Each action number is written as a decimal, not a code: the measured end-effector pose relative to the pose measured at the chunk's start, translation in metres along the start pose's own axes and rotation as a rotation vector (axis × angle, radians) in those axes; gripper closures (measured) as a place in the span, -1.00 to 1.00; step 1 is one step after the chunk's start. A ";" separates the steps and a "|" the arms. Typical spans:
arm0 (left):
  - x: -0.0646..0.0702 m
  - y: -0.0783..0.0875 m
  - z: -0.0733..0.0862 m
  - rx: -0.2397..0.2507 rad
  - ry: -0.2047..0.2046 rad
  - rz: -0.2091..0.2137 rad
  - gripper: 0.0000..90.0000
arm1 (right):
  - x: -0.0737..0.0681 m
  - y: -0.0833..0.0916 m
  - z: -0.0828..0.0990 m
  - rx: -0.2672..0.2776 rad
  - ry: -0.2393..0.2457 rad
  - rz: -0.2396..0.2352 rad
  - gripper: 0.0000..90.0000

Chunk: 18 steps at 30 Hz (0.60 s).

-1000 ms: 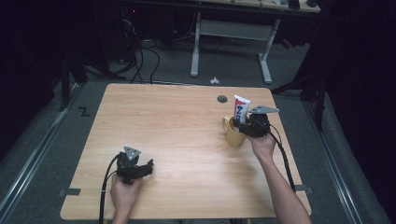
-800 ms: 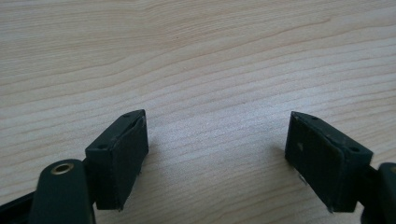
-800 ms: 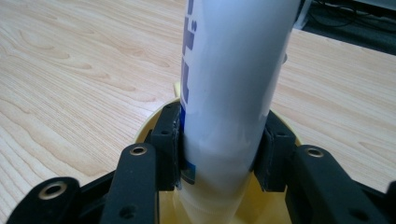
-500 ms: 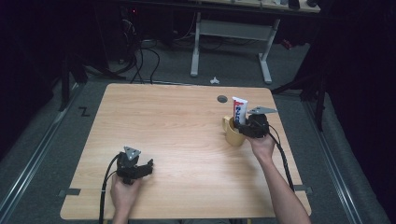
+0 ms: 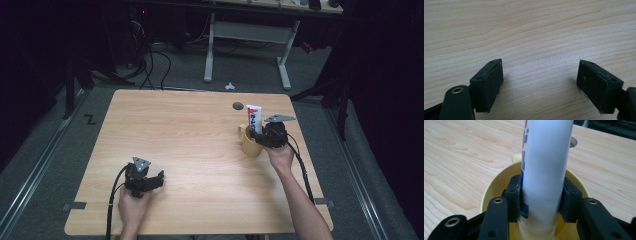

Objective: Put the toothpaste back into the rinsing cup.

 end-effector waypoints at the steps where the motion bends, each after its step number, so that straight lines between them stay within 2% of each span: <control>1: 0.000 0.000 0.000 0.000 0.000 0.000 -0.52 | 0.000 0.000 0.000 0.000 0.000 0.000 0.31; 18: 0.000 0.000 0.000 0.000 0.000 0.000 -0.52 | 0.001 -0.002 0.002 -0.020 0.002 0.000 0.31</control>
Point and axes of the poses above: each handheld gripper's, and its own axes: y roughly backward along the jaws, z roughly out of its underside, x roughly to its right, the point moved 8 cm from there along -y, roughly forward along the jaws, and after that the axes turned 3 degrees about z, right-handed, at the moved point
